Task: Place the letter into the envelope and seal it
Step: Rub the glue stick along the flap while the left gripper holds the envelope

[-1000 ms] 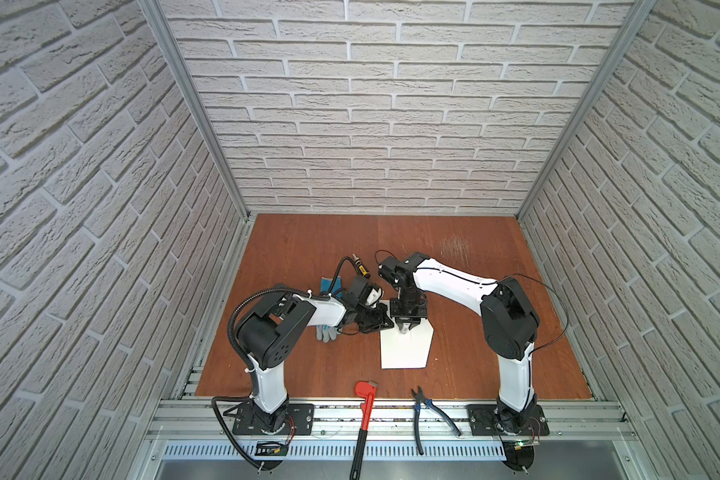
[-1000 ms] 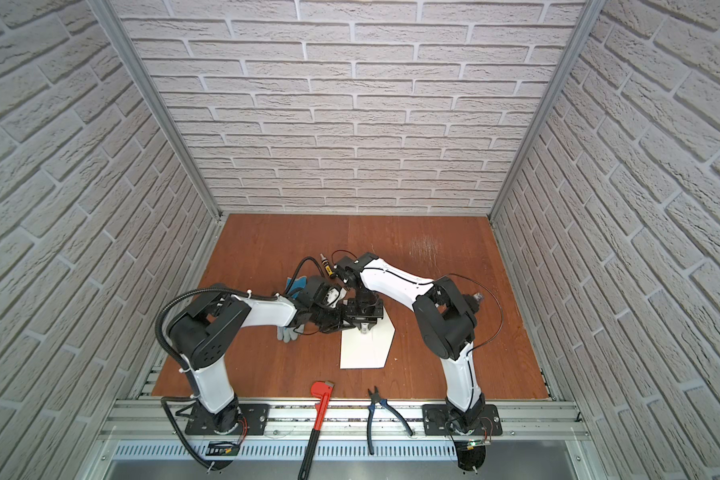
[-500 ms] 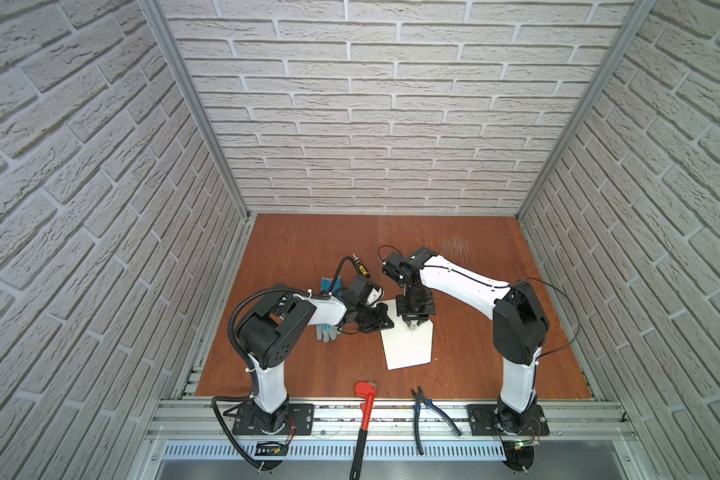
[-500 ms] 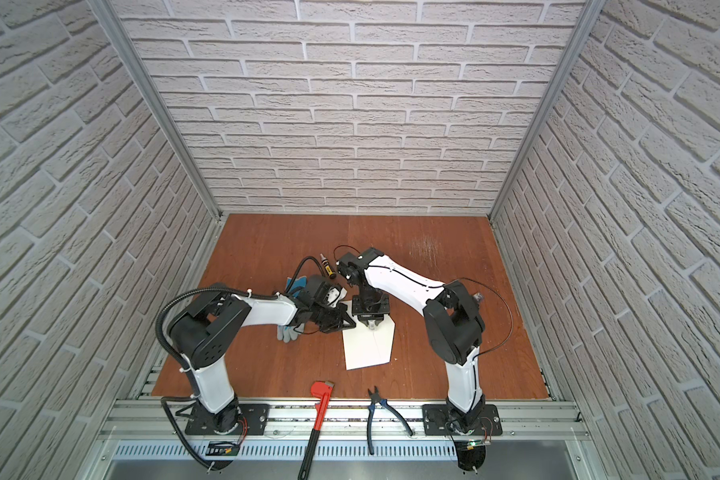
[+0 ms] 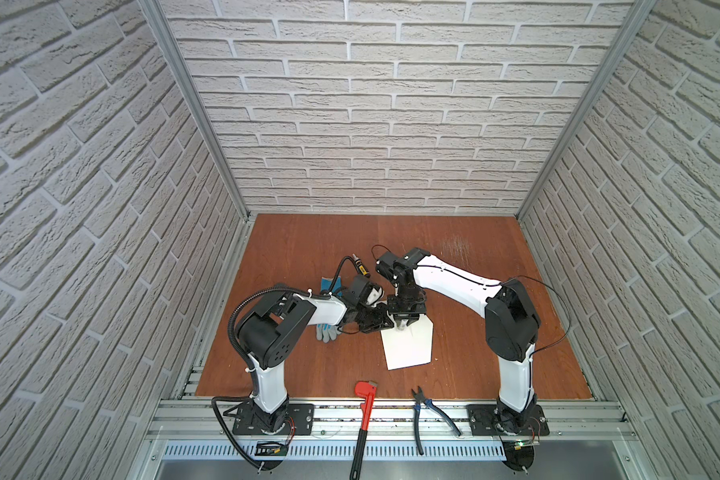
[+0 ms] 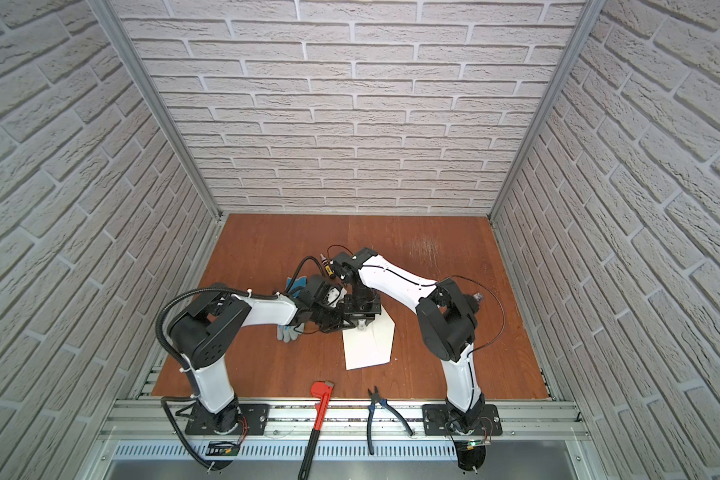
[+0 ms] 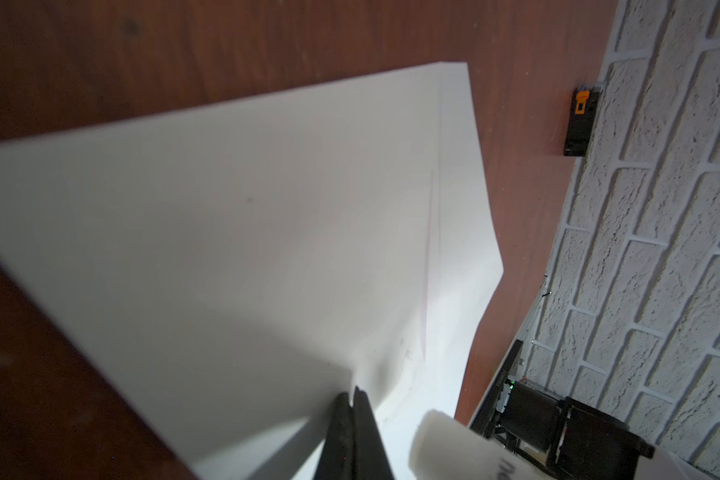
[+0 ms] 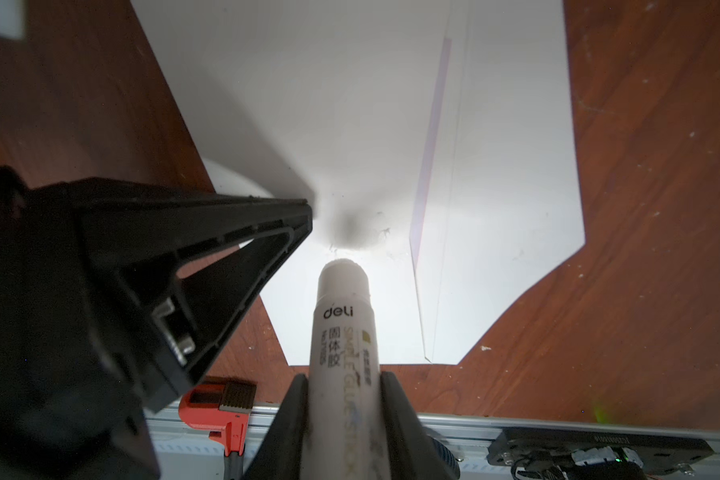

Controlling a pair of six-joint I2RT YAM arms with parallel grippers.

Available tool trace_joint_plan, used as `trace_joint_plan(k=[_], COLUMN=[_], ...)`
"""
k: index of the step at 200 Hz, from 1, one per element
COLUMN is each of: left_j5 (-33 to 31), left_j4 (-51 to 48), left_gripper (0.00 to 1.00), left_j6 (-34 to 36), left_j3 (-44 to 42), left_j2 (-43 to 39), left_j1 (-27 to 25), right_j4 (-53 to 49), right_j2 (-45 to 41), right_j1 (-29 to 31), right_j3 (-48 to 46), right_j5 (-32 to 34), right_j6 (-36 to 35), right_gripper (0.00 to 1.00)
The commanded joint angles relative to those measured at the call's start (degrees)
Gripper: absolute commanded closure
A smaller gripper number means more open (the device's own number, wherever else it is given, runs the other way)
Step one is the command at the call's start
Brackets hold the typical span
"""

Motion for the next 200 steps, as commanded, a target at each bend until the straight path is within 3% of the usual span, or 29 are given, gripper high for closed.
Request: trace_joint_plan(k=[1, 58, 146, 200], left_j5=[-3.55, -3.13, -3.37, -3.28], left_j4=[-6.38, -6.38, -8.17, -8.02], left_gripper=[1.0, 1.0, 1.0, 1.0], left_j6=[0.86, 1.0, 2.39, 2.42], left_j3=[-0.84, -0.61, -0.41, -0.41], left_j2=[2.55, 2.92, 2.65, 2.86], left_j1=[0.03, 0.08, 0.68, 0.76], right_j4=[0.72, 2.23, -4.07, -5.2], right_j2=[0.82, 3.2, 6.47, 7.64], right_j1=[0.42, 0.42, -0.48, -0.72], right_j3=[0.64, 0.49, -1.3, -2.09], right_j5=[-0.97, -1.46, 10.43, 12.63], right_j6=[-0.37, -0.67, 0.65, 1.19], right_gripper=[0.95, 0.95, 0.95, 0.95])
